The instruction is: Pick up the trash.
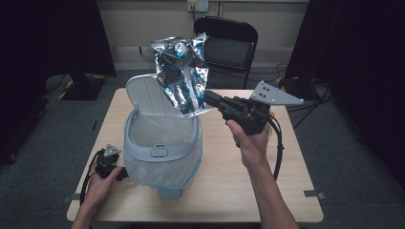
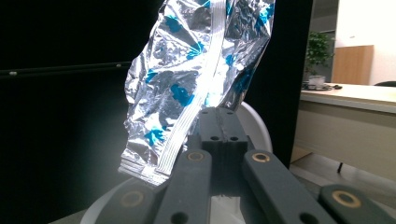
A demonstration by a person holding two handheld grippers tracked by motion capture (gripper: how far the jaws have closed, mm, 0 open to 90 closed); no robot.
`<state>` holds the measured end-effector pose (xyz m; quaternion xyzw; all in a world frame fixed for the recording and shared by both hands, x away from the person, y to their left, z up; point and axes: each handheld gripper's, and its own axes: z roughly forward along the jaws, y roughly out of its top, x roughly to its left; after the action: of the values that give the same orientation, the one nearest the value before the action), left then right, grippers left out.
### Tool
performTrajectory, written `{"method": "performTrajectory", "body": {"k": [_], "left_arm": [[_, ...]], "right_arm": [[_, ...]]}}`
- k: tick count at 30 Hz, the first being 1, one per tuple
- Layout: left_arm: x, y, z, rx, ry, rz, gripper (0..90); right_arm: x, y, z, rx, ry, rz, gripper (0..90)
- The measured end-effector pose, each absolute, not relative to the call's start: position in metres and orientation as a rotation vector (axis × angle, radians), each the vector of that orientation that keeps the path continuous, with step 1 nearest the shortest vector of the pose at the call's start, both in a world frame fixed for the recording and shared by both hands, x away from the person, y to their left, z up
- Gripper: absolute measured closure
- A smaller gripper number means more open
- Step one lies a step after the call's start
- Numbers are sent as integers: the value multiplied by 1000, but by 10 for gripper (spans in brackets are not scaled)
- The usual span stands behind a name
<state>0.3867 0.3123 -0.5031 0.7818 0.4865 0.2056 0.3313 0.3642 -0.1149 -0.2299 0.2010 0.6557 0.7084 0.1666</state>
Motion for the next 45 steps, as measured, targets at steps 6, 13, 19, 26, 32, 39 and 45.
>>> {"method": "performTrajectory", "body": {"k": [6, 13, 19, 26, 32, 39, 45], "left_arm": [[387, 312, -503, 2045, 1272, 537, 26], [387, 312, -503, 2044, 1272, 536, 26], [387, 312, -503, 2044, 1272, 537, 26], [387, 312, -503, 2045, 1272, 537, 26], [387, 312, -503, 2048, 1274, 533, 26], [387, 312, -503, 2045, 1273, 536, 27], [387, 312, -503, 2046, 1273, 537, 27]], "right_arm": [[368, -97, -227, 536, 1909, 2034, 900], [375, -76, -232, 511, 1995, 1995, 900], [381, -63, -247, 520, 2067, 1938, 900], [388, -54, -259, 540, 2119, 1859, 900], [392, -50, -266, 554, 2143, 1813, 900], [398, -51, -270, 589, 2159, 1794, 874], [402, -52, -273, 613, 2173, 1791, 825]]}}
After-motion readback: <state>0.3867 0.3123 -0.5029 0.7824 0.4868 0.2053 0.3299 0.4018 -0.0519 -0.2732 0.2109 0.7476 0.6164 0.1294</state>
